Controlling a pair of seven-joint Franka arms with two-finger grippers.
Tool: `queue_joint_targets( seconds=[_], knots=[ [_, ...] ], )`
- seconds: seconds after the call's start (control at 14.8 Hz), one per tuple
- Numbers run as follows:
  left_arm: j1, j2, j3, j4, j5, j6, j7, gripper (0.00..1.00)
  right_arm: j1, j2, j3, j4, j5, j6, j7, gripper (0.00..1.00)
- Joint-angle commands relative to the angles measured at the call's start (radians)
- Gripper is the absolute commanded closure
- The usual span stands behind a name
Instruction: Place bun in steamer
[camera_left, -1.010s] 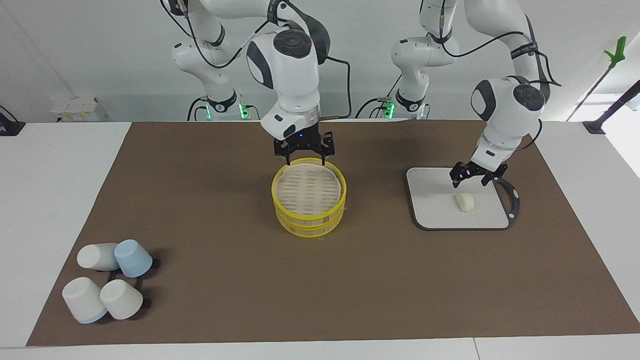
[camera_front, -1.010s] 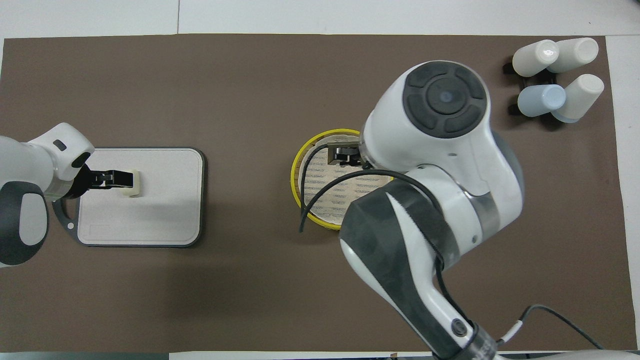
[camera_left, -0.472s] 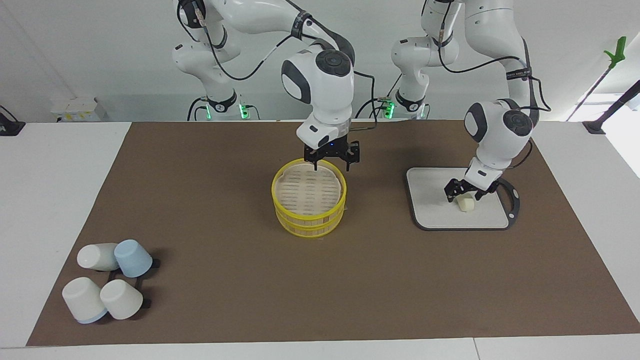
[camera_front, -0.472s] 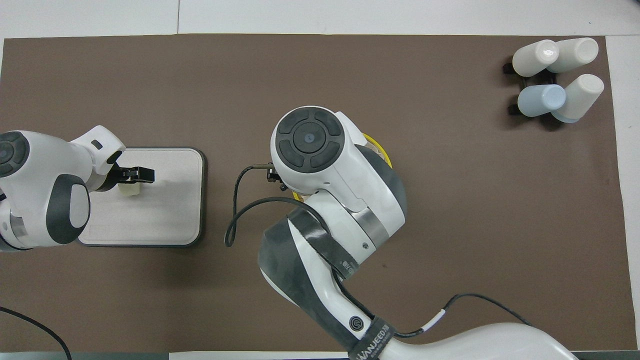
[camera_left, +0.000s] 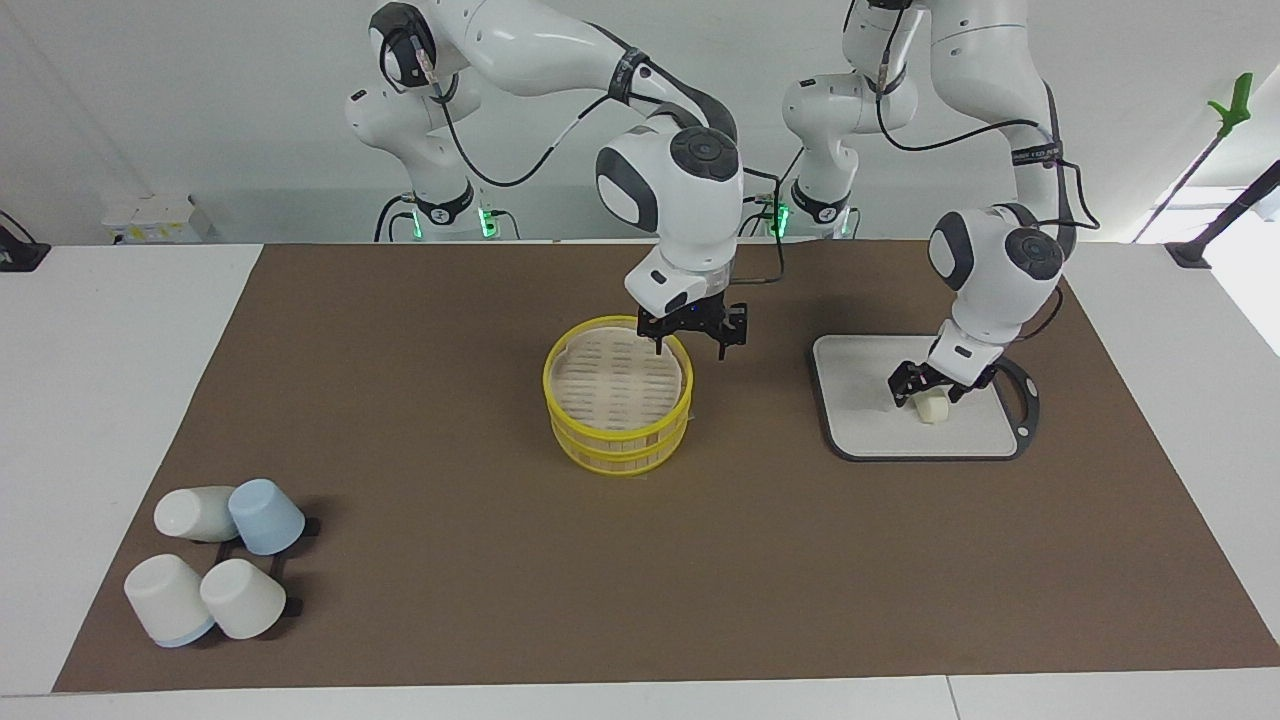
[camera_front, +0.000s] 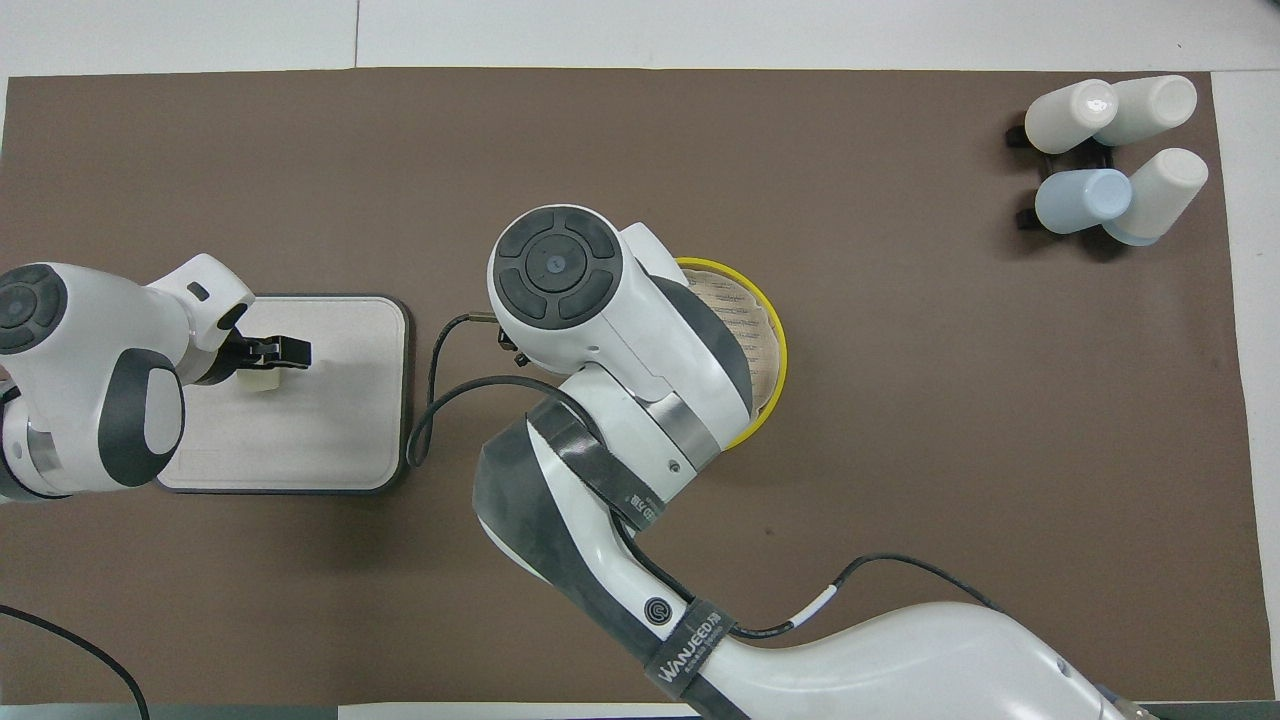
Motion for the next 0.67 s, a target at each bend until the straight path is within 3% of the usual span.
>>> queue_joint_targets(
  seconds=[0.0,0.13,0.27,0.4,0.61],
  knots=[
    [0.02,-0.006,-0.006,-0.023,-0.012,0.024,0.02,0.0,0.005,0.023,-0.006,0.041,-0.011,-0.028,0.054,0.06],
    [0.02,-0.006,-0.006,-0.023,-0.012,0.024,0.018,0.01,-0.001,0.022,-0.006,0.035,-0.009,-0.028,0.112,0.06],
    [0.02,-0.003,-0.006,-0.023,-0.012,0.027,0.015,0.12,0.0,0.029,-0.006,0.032,-0.011,-0.024,0.144,0.06],
    [0.02,-0.001,-0.006,-0.023,-0.012,0.03,0.016,0.46,0.003,0.045,-0.005,0.03,-0.017,-0.011,0.134,0.06],
    [0.02,-0.001,-0.006,-0.023,-0.012,0.03,0.015,0.68,0.011,0.069,-0.005,0.03,-0.035,0.032,0.124,0.06]
  ],
)
